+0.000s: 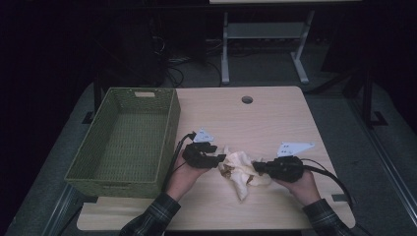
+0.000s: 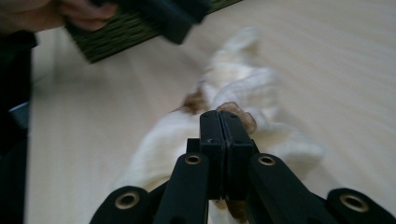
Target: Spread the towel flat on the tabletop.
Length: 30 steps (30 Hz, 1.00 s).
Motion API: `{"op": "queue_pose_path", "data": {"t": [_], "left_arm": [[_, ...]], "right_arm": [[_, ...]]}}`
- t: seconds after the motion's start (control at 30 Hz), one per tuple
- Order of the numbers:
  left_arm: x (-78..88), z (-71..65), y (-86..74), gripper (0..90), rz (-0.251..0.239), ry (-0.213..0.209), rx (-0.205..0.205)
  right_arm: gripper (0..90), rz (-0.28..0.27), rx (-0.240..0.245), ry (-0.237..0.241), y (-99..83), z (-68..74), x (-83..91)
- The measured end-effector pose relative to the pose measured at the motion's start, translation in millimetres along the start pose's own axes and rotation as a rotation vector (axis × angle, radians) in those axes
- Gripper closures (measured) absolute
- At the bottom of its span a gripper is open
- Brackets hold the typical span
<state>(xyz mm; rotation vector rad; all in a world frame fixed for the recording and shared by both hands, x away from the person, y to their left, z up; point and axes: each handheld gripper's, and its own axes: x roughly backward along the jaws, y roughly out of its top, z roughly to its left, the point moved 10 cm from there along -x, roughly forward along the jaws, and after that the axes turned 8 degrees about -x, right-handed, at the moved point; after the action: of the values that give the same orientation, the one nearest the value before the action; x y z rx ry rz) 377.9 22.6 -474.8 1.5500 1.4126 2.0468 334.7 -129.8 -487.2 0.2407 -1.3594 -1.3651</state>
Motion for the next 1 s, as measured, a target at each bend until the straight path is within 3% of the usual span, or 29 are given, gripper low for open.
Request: {"op": "queue_pose_path", "data": {"t": [0.17,0.33,0.37,0.47,0.5,0.53,0.57,0.63,0.7,0.77,0.87,0.9,1.0], "left_arm": [[-2.2,-7.6,-6.8,49.3,0.016,-0.013,-0.010],[-5.2,-11.3,-13.8,49.3,0.034,-0.024,-0.021],[-6.8,-11.4,-15.4,49.3,0.035,-0.025,-0.019],[-8.2,-11.1,-16.6,49.3,0.041,-0.027,-0.017],[-8.8,-10.7,-16.8,49.4,0.040,-0.026,-0.021],[-8.8,-10.7,-16.8,49.3,0.040,-0.026,-0.021],[-9.3,-10.9,-16.8,49.3,0.039,-0.027,-0.017],[-9.9,-10.8,-17.1,49.3,0.039,-0.029,-0.019],[-11.9,-10.6,-18.6,49.4,0.046,-0.029,-0.019],[-12.3,-10.7,-19.0,49.3,0.050,-0.029,-0.018],[-13.6,-11.3,-19.2,49.3,0.049,-0.029,-0.017],[-13.9,-11.1,-20.2,49.3,0.056,-0.031,-0.026],[-14.6,-11.0,-20.1,49.3,0.054,-0.032,-0.024]], "right_arm": [[88.6,0.065,0.028,0.051,-21.9,29.3,-9.4],[88.1,0.129,0.040,0.064,-40.8,39.9,-18.4],[83.5,0.153,0.048,0.066,-46.8,41.9,-21.3],[78.2,0.147,0.051,0.065,-44.6,41.5,-18.7],[73.5,0.103,0.054,0.057,-33.7,39.7,-9.6],[73.5,0.103,0.054,0.057,-33.7,39.7,-9.6],[72.4,0.050,0.060,0.021,-19.6,33.2,2.3],[72.0,0.029,0.059,0.001,-12.8,28.0,7.9],[71.9,0.001,0.051,-0.063,3.4,7.4,17.3],[71.9,-0.004,0.044,-0.076,7.3,-0.3,17.2],[69.8,0.019,0.022,-0.106,9.6,-20.3,6.4],[69.3,0.045,0.005,-0.112,6.1,-30.0,-4.6],[68.6,0.068,-0.016,-0.106,2.6,-36.6,-14.8]]}}
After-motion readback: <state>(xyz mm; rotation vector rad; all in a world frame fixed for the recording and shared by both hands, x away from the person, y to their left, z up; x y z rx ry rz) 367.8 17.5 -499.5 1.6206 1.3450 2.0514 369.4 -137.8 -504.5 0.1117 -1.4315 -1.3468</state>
